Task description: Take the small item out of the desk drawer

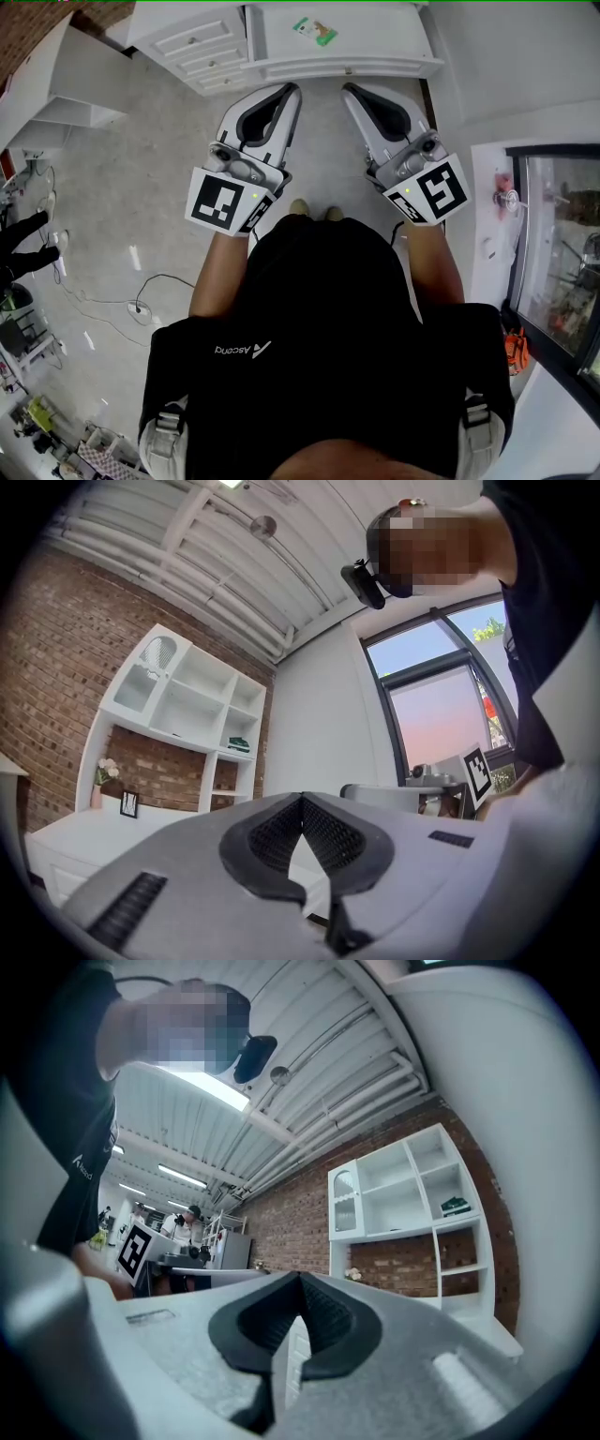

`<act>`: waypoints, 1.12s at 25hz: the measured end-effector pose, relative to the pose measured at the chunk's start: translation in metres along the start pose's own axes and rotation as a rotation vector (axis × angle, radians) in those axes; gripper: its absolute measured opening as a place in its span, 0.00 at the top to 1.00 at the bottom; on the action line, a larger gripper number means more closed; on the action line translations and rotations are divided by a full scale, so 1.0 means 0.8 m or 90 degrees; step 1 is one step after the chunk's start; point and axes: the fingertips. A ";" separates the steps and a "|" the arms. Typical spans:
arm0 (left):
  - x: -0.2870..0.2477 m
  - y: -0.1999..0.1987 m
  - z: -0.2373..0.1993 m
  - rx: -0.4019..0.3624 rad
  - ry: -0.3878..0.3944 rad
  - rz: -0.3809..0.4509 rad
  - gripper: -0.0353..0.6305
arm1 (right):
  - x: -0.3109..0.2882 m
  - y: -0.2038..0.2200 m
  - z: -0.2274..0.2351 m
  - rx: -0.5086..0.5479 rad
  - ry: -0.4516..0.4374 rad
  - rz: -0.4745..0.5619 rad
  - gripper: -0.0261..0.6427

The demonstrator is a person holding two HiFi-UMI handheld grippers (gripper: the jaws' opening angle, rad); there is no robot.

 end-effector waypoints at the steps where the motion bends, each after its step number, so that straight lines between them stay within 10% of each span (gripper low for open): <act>1: 0.003 -0.003 -0.003 0.001 0.003 0.002 0.95 | -0.004 0.000 -0.002 0.001 0.003 0.000 0.96; 28: -0.029 -0.019 -0.139 -0.011 -0.015 -0.005 0.95 | -0.108 0.054 0.046 0.060 0.015 -0.036 0.96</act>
Point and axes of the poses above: the fingertips, and each gripper's own axes: x backward along the fingers, z to its right, y out of its underside, and after that the axes turned 15 degrees about x, right-handed
